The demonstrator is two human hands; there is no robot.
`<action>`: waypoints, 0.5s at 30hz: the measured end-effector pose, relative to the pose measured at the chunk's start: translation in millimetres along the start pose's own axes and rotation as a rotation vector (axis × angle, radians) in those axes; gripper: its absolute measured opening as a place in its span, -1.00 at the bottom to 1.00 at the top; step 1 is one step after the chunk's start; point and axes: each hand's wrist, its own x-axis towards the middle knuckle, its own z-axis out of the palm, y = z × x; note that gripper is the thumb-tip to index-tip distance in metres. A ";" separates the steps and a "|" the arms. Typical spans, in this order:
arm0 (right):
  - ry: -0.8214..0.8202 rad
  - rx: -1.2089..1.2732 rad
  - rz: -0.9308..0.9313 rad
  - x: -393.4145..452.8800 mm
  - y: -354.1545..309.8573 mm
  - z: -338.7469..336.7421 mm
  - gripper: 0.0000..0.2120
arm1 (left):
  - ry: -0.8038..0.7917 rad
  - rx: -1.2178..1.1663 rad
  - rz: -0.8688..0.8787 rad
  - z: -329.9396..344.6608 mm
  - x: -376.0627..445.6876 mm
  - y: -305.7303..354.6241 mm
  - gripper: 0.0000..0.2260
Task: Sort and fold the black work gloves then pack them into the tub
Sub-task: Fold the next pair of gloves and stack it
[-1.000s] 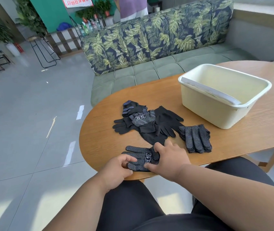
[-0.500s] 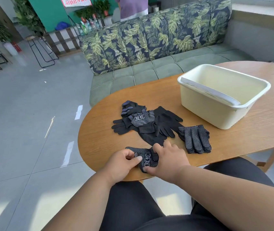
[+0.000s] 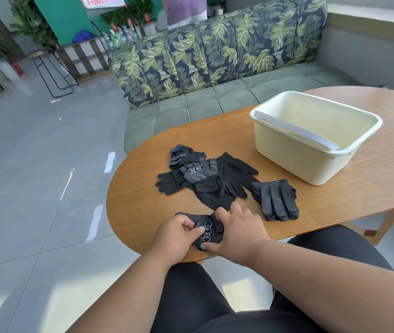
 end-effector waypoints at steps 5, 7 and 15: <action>-0.002 0.002 -0.015 -2.0 2.2 0.7 -0.24 | 0.061 -0.050 -0.043 6.1 0.6 -0.2 -0.81; -0.003 0.007 -0.020 -2.8 3.2 0.3 -0.25 | 0.081 -0.068 -0.054 7.6 1.5 -2.0 -0.81; -0.008 0.061 -0.027 -7.5 7.1 -2.7 -0.31 | 0.137 0.024 -0.089 7.6 4.8 2.9 -0.72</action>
